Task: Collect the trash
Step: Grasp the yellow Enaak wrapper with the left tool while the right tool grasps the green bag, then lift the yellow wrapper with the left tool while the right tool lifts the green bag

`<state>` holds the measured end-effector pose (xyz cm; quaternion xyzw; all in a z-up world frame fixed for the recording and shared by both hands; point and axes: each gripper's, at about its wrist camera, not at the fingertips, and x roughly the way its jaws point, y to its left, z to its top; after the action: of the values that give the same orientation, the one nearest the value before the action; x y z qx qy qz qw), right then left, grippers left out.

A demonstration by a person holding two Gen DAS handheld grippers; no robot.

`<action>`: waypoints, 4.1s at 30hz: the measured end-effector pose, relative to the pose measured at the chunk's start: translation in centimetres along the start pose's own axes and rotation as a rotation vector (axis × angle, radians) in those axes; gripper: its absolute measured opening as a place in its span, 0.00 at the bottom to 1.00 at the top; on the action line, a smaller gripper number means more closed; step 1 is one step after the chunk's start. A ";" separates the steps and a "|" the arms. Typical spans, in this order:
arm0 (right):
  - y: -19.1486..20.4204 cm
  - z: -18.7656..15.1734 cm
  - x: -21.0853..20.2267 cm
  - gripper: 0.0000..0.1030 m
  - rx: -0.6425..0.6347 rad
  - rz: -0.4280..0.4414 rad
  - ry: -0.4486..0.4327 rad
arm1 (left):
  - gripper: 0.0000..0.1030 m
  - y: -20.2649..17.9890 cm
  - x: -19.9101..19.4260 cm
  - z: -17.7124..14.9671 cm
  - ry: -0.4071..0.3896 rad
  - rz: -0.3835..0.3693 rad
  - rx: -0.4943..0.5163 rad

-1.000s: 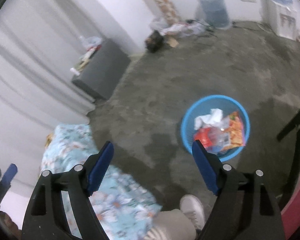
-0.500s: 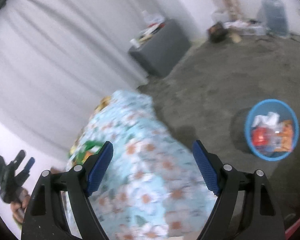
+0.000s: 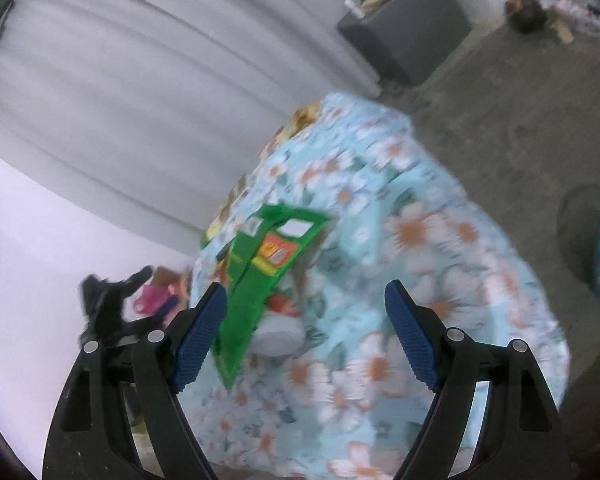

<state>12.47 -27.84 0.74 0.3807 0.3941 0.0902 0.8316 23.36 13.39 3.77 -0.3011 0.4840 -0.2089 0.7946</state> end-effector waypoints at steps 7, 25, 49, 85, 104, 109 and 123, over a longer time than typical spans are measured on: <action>2.2 -0.4 3.6 0.75 0.001 0.026 0.081 | 0.78 4.0 3.1 1.5 0.060 -0.053 -0.161; 2.6 -0.4 7.6 0.69 0.063 0.047 0.165 | 0.41 6.7 7.4 2.9 0.071 -0.020 -0.207; -0.7 -0.6 11.8 0.28 0.284 0.244 0.207 | 0.12 4.0 5.4 2.9 -0.041 -0.050 -0.037; 2.3 -0.5 12.4 0.01 0.295 0.487 0.236 | 0.12 0.6 1.7 1.4 -0.143 -0.056 0.121; 1.2 -0.8 8.4 0.00 0.278 0.577 0.148 | 0.12 -7.9 -2.0 -3.5 -0.213 -0.013 0.459; -1.1 -0.7 6.0 0.00 0.295 0.579 0.086 | 0.12 -11.5 -0.9 -6.4 -0.210 0.037 0.602; -6.3 -1.6 2.6 0.01 0.377 0.547 -0.035 | 0.11 -18.8 2.7 -12.7 -0.238 0.109 0.893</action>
<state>12.09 -30.20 -5.87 0.6210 0.2728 0.2290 0.6982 12.44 -5.60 10.40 0.0748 0.2672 -0.3187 0.9063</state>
